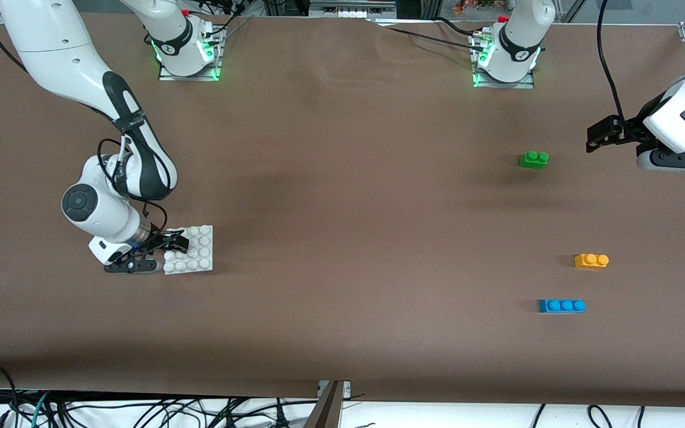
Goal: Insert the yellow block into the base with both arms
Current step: 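Push the white base plate with the right gripper toward the table middle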
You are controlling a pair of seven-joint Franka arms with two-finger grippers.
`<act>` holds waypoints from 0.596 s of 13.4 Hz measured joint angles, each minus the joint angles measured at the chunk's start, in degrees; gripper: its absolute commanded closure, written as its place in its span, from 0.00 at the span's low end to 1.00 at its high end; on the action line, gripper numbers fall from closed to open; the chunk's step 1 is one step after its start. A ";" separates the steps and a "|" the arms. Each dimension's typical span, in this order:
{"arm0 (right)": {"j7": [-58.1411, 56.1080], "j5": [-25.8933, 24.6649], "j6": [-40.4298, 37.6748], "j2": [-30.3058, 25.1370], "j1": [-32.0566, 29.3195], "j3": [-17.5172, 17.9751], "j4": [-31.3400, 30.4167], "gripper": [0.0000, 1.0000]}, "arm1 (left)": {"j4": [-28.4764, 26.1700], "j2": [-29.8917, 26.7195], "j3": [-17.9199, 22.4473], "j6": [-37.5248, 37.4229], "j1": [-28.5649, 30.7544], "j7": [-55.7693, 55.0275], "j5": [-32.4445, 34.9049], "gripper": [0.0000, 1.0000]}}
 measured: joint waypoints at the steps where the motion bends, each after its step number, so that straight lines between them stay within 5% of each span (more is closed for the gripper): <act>1: 0.00 0.20 0.01 0.30 0.00 0.21 0.26 0.00 | 0.00 0.00 0.00 0.00 0.00 0.00 0.00 0.00; 8: -2.33 0.28 1.30 1.16 -0.23 0.52 0.52 0.00 | 0.00 0.00 0.00 0.00 0.00 0.00 0.00 0.00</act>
